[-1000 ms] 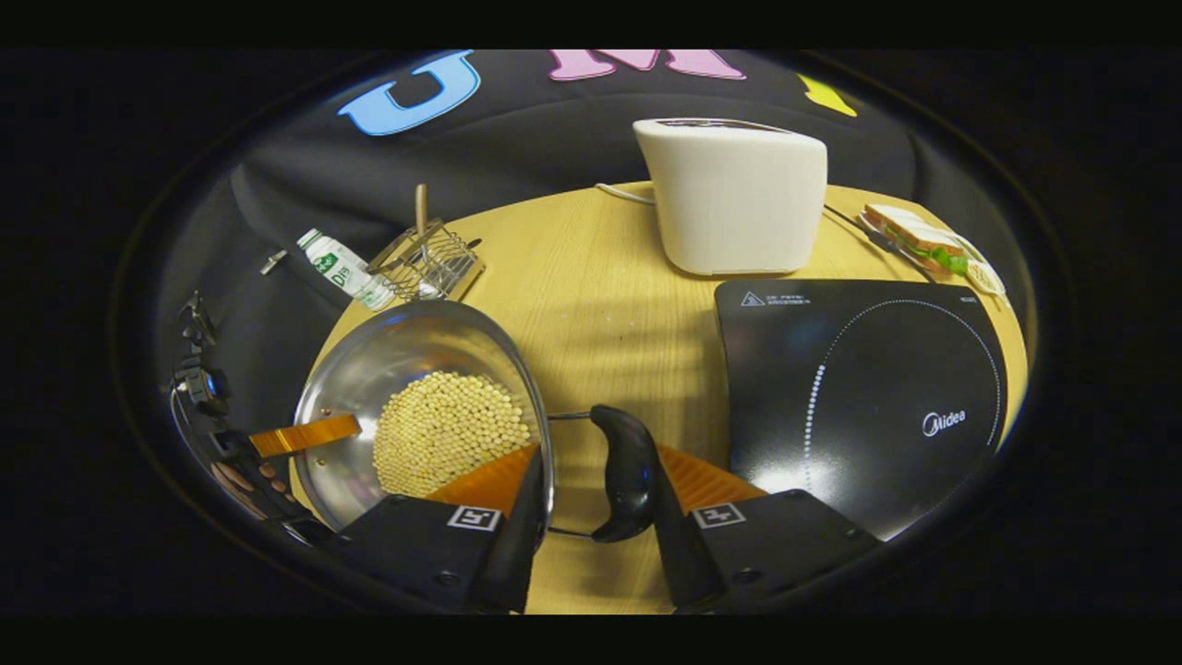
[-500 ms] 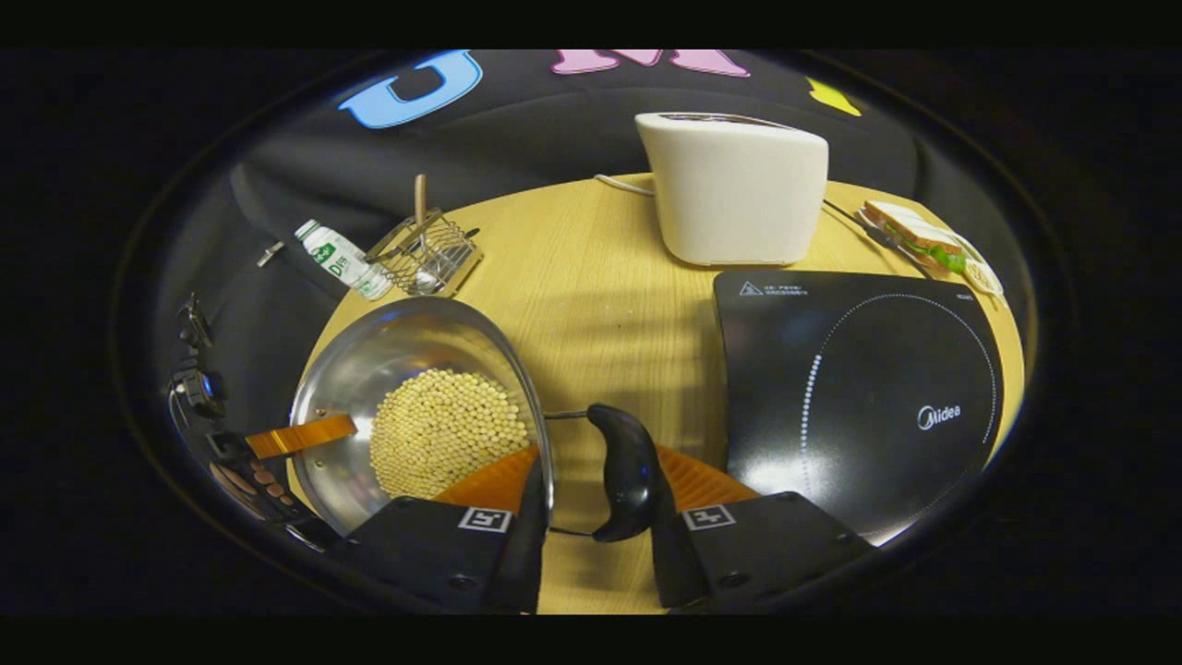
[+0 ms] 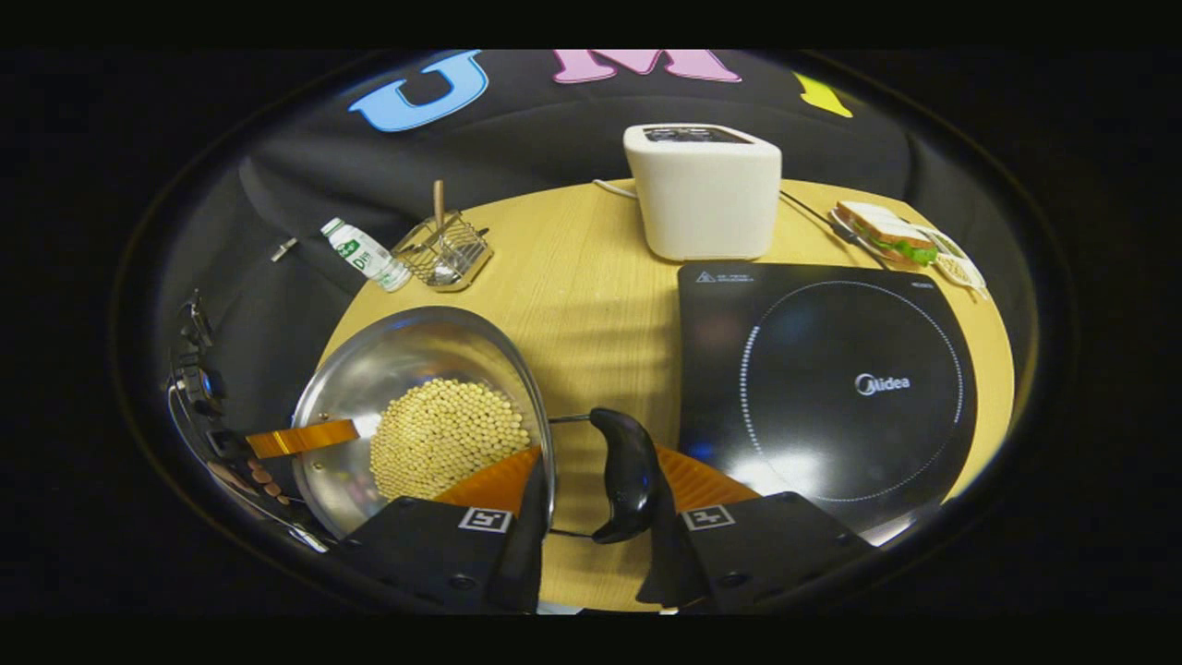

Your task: First push the handle of the pot to place it horizontally, then grasp the pot with both hands and set it on the induction cooktop.

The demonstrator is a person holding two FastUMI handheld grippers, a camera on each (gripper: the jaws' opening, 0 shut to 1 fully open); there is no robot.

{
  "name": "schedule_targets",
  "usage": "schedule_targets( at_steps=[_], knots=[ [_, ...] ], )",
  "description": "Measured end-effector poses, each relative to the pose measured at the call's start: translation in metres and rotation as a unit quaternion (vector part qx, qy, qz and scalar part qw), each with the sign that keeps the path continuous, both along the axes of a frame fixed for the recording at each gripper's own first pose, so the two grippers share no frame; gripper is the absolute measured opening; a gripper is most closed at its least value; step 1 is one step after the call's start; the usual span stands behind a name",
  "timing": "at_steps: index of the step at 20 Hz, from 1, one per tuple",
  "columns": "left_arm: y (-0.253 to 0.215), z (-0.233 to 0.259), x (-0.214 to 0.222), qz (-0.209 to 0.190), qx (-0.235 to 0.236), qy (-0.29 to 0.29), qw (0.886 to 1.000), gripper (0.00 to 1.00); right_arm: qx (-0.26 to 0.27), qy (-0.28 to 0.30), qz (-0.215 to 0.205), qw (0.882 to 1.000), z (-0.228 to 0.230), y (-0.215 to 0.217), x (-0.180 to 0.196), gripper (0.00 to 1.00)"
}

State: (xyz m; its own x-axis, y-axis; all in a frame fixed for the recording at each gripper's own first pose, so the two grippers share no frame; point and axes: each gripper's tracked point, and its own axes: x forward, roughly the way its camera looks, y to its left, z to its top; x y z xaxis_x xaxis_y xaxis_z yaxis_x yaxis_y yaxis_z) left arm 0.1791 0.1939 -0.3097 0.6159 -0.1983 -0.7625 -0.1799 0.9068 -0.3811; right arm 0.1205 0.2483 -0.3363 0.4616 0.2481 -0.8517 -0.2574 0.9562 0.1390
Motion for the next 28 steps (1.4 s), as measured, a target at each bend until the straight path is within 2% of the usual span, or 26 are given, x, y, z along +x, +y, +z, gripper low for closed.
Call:
schedule_targets(
  at_steps=[7, 15, 20, 25, 28],
  knots=[
    [-0.068, 0.050, 0.022, -0.042, 0.008, -0.031, 0.999, 0.57, 0.007, -0.029, -0.036, 0.999, 0.053, -0.066, 0.017, 0.52],
    [-0.174, 0.078, 0.057, -0.089, 0.018, -0.057, 0.994, 0.57, 0.006, -0.042, -0.088, 0.995, 0.081, -0.164, 0.042, 0.51],
    [-0.223, 0.087, 0.069, -0.091, 0.020, -0.061, 0.994, 0.57, 0.008, -0.045, -0.090, 0.995, 0.093, -0.212, 0.061, 0.52],
    [-0.262, 0.084, 0.079, -0.098, 0.038, -0.061, 0.993, 0.57, 0.007, -0.038, -0.099, 0.994, 0.086, -0.250, 0.078, 0.51],
    [-0.279, 0.079, 0.085, -0.095, 0.033, -0.059, 0.993, 0.57, 0.006, -0.035, -0.103, 0.994, 0.080, -0.268, 0.086, 0.51]
  ],
)
